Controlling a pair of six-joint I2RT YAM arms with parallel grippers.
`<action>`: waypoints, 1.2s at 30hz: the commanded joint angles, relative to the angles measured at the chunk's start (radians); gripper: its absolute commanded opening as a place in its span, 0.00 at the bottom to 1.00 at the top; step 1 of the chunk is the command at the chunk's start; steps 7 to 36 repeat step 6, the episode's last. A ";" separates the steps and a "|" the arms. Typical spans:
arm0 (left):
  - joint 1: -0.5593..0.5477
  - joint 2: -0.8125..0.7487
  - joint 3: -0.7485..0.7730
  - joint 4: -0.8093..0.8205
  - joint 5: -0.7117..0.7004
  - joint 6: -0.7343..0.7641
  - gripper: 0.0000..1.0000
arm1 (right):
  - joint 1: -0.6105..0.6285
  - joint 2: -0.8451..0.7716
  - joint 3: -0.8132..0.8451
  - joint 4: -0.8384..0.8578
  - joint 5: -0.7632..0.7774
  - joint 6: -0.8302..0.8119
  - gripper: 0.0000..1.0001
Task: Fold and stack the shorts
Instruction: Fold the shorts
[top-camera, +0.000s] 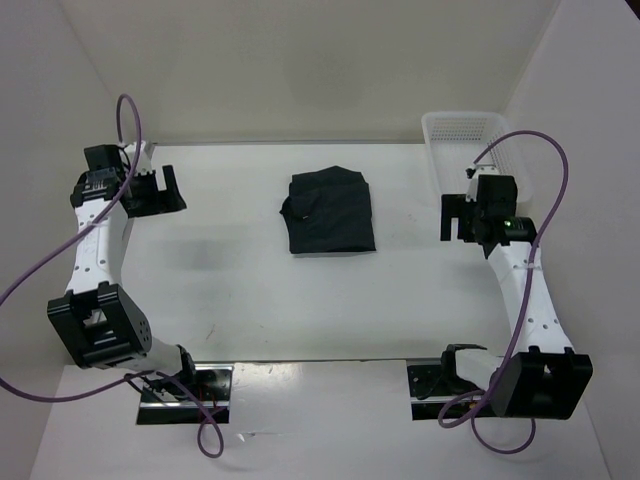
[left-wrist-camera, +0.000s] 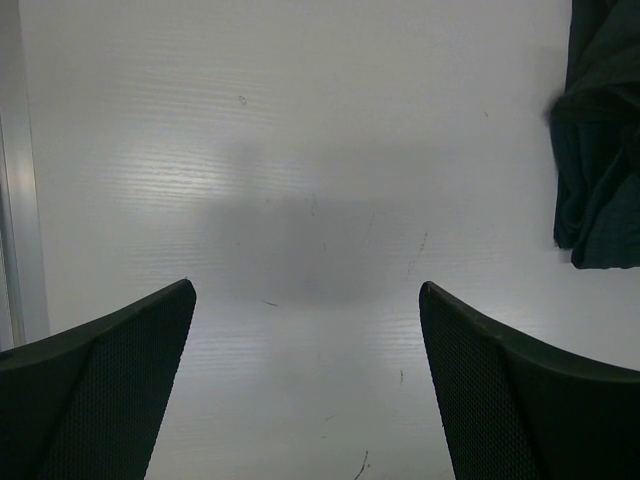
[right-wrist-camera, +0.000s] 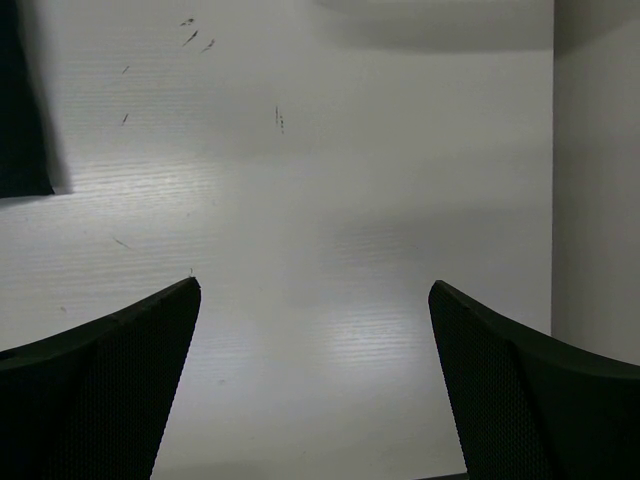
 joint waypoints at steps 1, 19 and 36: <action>0.000 -0.038 -0.011 0.025 0.020 0.004 0.99 | -0.002 -0.047 -0.011 0.020 0.018 0.007 1.00; 0.000 -0.047 -0.020 0.034 0.030 0.004 0.99 | 0.007 -0.056 -0.011 0.011 -0.003 0.007 1.00; 0.000 -0.047 -0.020 0.034 0.030 0.004 0.99 | 0.007 -0.056 -0.011 0.011 -0.003 0.007 1.00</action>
